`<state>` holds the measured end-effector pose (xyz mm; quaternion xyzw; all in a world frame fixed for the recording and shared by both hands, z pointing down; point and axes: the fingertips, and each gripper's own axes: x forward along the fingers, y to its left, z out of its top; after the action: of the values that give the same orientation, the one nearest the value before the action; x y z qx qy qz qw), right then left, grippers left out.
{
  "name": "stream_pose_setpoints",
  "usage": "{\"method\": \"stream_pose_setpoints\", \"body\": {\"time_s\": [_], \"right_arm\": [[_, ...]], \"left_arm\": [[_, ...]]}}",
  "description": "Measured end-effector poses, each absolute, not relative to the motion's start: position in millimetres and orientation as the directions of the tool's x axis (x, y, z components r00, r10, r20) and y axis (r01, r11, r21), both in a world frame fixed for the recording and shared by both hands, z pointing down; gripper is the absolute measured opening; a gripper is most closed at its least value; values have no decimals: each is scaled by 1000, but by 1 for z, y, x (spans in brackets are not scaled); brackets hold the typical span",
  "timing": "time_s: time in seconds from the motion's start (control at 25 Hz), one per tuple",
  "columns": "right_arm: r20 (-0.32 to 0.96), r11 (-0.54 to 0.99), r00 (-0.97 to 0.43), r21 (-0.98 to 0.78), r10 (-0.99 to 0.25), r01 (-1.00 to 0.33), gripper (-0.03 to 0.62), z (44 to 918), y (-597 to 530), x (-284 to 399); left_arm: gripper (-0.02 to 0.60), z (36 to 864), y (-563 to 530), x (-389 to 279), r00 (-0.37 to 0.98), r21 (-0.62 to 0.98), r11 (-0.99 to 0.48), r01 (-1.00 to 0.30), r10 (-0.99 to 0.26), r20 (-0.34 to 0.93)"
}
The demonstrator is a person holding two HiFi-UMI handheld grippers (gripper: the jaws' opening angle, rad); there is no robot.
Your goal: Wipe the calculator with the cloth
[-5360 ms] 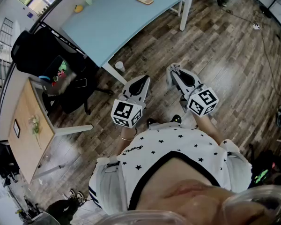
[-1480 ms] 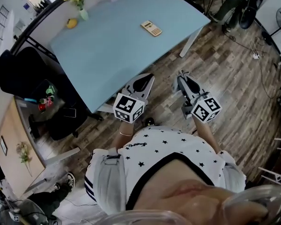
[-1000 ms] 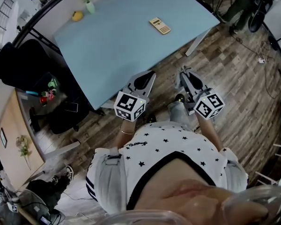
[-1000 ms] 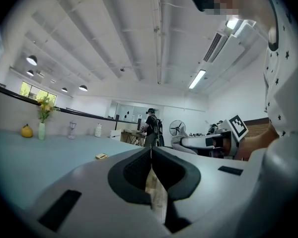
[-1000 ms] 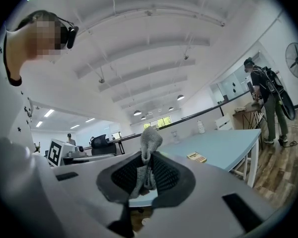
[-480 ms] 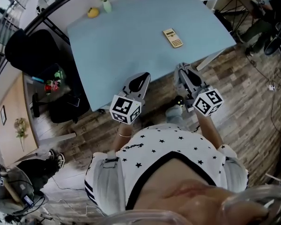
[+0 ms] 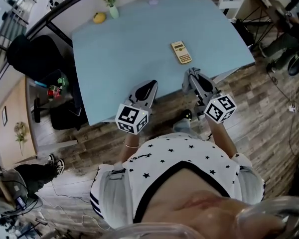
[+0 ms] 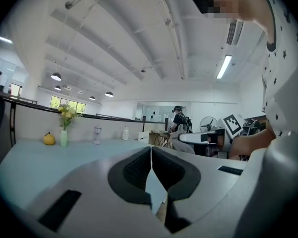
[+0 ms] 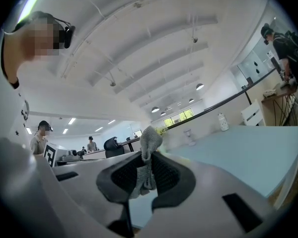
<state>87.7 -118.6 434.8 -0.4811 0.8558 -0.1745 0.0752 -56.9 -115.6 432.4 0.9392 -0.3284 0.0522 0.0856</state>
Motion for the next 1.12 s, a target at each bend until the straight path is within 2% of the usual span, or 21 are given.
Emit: {"method": "stream_pose_setpoints", "body": {"time_s": [1.12], "right_arm": [[20, 610, -678, -419, -734, -673, 49, 442, -230, 186]], "left_arm": [[31, 429, -201, 57, 671, 100, -665, -740, -721, 173]]}}
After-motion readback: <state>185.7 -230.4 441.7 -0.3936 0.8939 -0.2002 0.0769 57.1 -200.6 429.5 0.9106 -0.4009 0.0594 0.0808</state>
